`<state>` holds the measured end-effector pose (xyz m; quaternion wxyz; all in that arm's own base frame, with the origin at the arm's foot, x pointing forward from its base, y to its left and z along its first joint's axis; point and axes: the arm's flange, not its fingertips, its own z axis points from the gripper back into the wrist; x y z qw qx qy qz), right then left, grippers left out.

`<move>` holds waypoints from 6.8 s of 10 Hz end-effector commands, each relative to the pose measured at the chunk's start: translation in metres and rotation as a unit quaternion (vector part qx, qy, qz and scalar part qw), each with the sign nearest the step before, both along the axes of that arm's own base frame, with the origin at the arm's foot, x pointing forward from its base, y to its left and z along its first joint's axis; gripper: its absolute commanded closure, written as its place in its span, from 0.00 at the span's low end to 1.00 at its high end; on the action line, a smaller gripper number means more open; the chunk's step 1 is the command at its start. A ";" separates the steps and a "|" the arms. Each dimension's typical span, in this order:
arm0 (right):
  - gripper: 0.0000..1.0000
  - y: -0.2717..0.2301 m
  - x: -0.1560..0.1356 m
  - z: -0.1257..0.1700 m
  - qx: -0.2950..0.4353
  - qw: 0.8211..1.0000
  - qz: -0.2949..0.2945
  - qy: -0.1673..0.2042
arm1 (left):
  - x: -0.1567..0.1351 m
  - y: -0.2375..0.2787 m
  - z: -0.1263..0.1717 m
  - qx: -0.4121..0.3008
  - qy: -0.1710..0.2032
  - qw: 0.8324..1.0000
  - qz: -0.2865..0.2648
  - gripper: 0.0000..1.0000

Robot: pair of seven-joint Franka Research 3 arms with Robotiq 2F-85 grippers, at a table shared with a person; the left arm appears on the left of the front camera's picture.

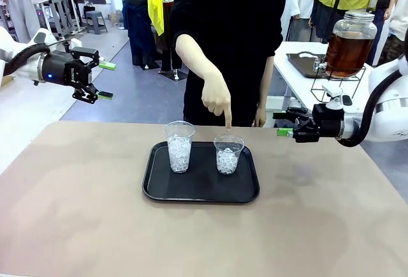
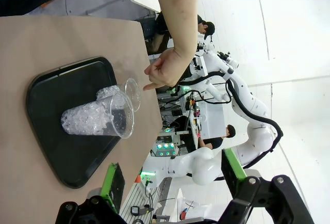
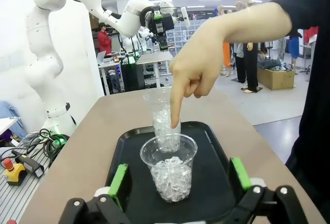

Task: Pour the drink into the iced cup.
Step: Pick up the iced cup indicated by the human and present it to them, then open the gripper to release the iced cup you were holding.

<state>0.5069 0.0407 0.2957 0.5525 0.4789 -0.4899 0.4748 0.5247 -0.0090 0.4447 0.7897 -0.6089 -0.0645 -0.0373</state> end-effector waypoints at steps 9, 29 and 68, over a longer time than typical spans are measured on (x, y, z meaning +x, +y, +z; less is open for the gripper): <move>0.00 0.054 0.015 -0.075 0.005 1.000 0.009 -0.019 | 0.000 0.000 0.001 0.001 -0.002 1.000 0.002 0.00; 0.00 0.113 0.016 -0.106 -0.009 0.998 0.058 0.033 | 0.000 0.000 0.001 0.001 -0.002 1.000 0.002 0.00; 0.38 0.116 0.066 0.048 0.021 0.998 0.061 0.024 | 0.000 0.000 0.001 0.001 -0.002 1.000 0.002 0.00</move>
